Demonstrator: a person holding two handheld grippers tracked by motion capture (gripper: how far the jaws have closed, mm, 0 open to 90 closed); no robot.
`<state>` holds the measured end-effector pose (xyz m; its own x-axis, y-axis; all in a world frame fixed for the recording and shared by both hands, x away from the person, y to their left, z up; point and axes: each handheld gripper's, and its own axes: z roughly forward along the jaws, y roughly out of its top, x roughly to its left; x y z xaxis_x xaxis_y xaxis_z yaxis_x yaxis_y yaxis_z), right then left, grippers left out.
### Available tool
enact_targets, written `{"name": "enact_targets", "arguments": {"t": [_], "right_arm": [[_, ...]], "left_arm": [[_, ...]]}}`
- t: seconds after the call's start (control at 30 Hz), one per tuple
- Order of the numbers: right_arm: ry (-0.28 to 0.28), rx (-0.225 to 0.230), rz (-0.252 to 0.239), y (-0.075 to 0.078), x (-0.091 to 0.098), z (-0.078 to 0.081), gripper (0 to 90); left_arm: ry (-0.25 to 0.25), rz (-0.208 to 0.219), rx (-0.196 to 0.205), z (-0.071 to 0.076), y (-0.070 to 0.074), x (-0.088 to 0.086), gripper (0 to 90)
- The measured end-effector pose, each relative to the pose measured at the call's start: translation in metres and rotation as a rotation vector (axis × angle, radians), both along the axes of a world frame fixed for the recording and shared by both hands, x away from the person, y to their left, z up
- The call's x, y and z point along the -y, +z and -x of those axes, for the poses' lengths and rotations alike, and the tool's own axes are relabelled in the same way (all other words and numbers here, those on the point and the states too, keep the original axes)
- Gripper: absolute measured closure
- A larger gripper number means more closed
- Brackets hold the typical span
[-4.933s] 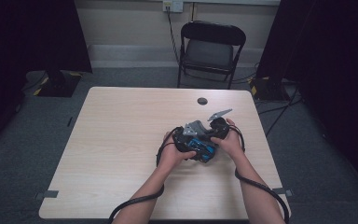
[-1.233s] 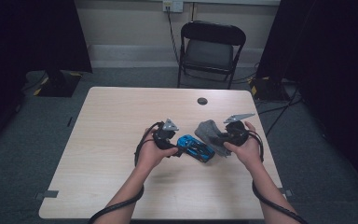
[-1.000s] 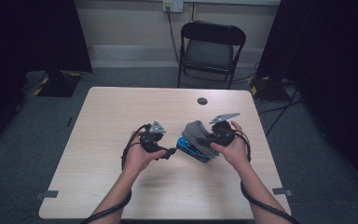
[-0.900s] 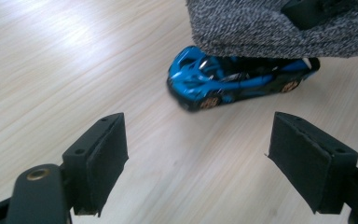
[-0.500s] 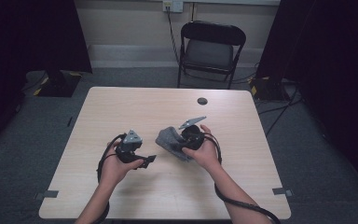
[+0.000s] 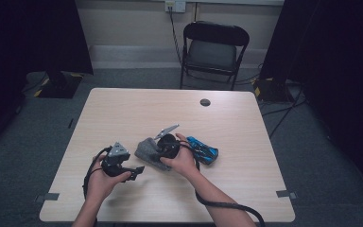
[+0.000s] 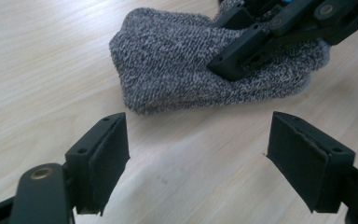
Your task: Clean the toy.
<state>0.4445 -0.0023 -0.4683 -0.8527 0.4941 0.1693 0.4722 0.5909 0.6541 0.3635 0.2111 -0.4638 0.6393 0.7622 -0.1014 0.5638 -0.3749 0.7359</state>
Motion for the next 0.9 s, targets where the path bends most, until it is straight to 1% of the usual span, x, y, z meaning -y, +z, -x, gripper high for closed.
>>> {"name": "enact_targets", "arguments": {"t": [0.07,0.13,0.2,0.23,0.27,0.3,0.37,0.43,0.47,0.53,0.57,0.6,0.63,0.67,0.7,0.77,0.83,0.9], "right_arm": [[-0.002,-0.009,0.004,-0.004,-0.005,0.000,64.8],[0.003,-0.016,0.006,-0.008,-0.009,-0.001,55.9],[0.005,-0.015,-0.006,-0.008,-0.010,0.000,49.1],[0.002,-0.020,-0.019,-0.008,-0.009,0.000,43.7],[-0.002,-0.033,-0.028,-0.007,-0.009,0.000,40.3],[0.002,-0.030,-0.029,-0.005,-0.008,0.000,40.2],[0.014,0.011,-0.013,0.001,-0.004,0.002,38.6],[0.013,0.021,-0.030,0.007,0.003,0.002,39.0],[-0.003,0.037,-0.030,0.010,0.008,0.001,39.7],[-0.024,0.059,-0.030,0.015,0.018,-0.001,45.5],[-0.036,0.062,-0.032,0.017,0.023,-0.002,46.2],[-0.049,0.079,-0.031,0.018,0.028,-0.005,49.0],[-0.060,0.092,-0.027,0.018,0.033,-0.007,54.3],[-0.067,0.081,-0.025,0.018,0.038,-0.010,55.1],[-0.080,0.075,-0.021,0.017,0.041,-0.012,54.9],[-0.097,0.100,-0.012,0.016,0.046,-0.017,54.9],[-0.109,0.098,-0.011,0.014,0.050,-0.020,58.0],[-0.120,0.107,-0.003,0.012,0.051,-0.023,57.2]], "left_arm": [[0.012,0.004,-0.002,0.002,-0.001,-0.002,20.4],[0.002,0.007,-0.004,0.004,-0.002,-0.001,20.6],[0.000,0.002,-0.007,0.005,-0.003,0.000,20.8],[-0.002,0.002,-0.016,0.005,-0.004,0.000,20.9],[-0.006,0.000,-0.020,0.005,-0.005,0.001,20.8],[-0.010,-0.001,-0.026,0.006,-0.006,0.002,20.9],[-0.018,-0.005,-0.025,0.006,-0.006,0.004,20.8],[-0.019,0.003,-0.025,0.007,-0.006,0.007,20.9],[-0.024,0.004,-0.028,0.007,-0.006,0.008,20.9],[-0.029,0.010,-0.032,0.007,-0.006,0.011,21.4],[-0.032,0.007,-0.034,0.007,-0.006,0.013,21.5],[-0.038,0.008,-0.040,0.008,-0.006,0.014,21.5],[-0.039,0.016,-0.042,0.008,-0.006,0.016,21.5],[-0.043,0.028,-0.048,0.008,-0.006,0.018,21.6],[-0.049,0.029,-0.046,0.009,-0.006,0.020,21.9],[-0.061,0.036,-0.055,0.009,-0.006,0.024,22.2],[-0.068,0.040,-0.066,0.009,-0.007,0.028,22.1],[-0.072,0.037,-0.074,0.008,-0.007,0.030,21.9]]}}
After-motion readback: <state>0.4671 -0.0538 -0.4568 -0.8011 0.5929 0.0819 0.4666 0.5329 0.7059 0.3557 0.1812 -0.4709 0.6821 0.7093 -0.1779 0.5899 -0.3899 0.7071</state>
